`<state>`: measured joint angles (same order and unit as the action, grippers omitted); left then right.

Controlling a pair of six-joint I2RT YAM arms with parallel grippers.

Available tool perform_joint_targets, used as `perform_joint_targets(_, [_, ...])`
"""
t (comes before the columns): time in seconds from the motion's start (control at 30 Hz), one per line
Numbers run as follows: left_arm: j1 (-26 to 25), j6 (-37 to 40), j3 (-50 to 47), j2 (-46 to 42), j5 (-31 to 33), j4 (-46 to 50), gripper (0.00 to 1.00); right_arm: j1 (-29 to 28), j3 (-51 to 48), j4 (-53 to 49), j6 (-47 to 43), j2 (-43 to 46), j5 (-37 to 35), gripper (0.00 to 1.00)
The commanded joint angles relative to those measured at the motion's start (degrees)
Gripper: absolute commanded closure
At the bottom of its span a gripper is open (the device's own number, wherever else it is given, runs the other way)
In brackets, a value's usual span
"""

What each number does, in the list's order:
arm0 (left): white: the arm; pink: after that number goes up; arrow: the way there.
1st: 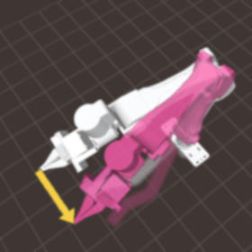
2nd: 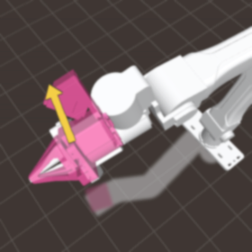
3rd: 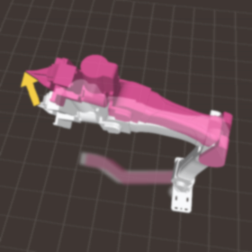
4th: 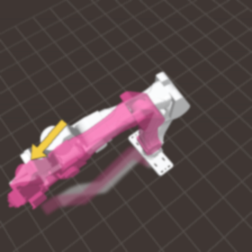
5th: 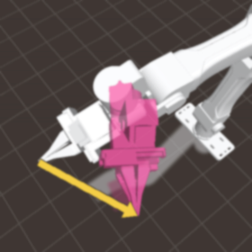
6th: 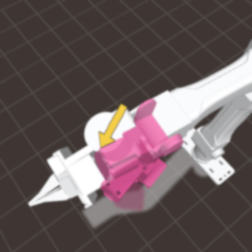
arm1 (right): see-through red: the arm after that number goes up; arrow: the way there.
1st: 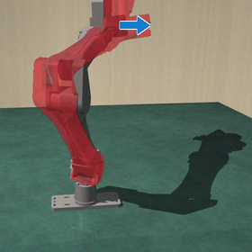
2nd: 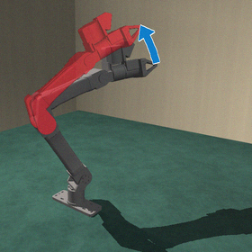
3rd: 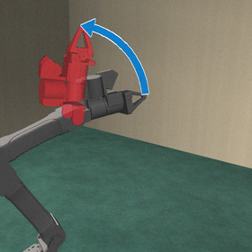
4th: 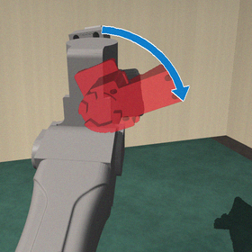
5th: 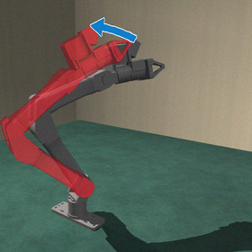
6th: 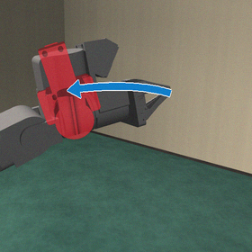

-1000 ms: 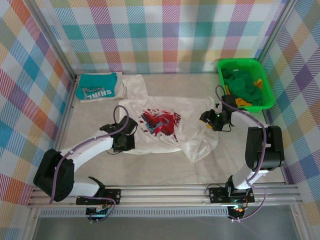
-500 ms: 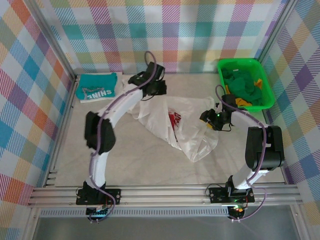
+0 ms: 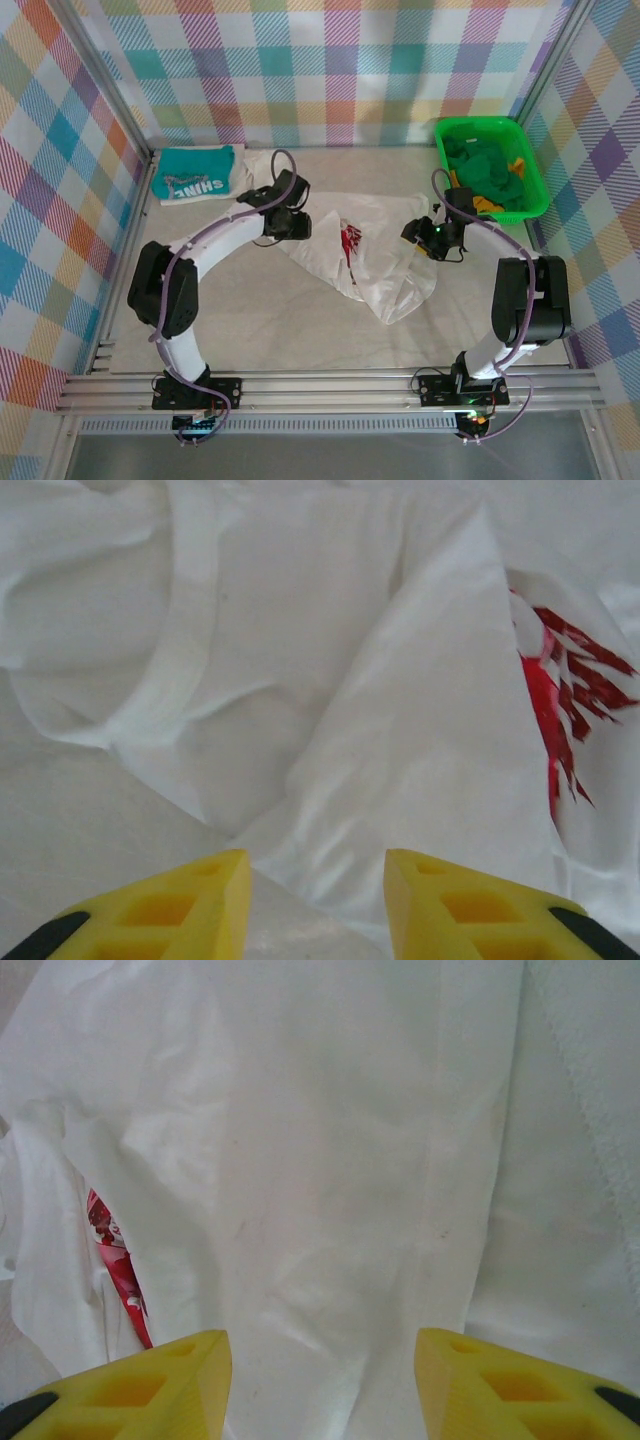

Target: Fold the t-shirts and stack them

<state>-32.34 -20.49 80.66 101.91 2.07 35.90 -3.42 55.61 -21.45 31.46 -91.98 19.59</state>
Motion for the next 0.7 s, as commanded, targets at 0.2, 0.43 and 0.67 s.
perform_joint_targets(0.2, [-7.06, -8.03, -9.72, 3.54, -6.08, -6.97, 0.48, -0.27, 0.05, 1.15, -0.2, -0.17, 1.27, 0.48])
perform_joint_targets(0.43, [-7.74, -7.15, -7.19, 5.75, -1.96, -6.36, 0.94, -0.28, -0.24, 0.54, -0.47, 0.63, 1.24, 0.48])
perform_joint_targets(0.67, [-7.74, -6.6, -5.19, 1.24, 1.81, 0.13, 1.0, -0.29, -0.33, -0.04, -0.88, 1.37, 0.53, 0.48])
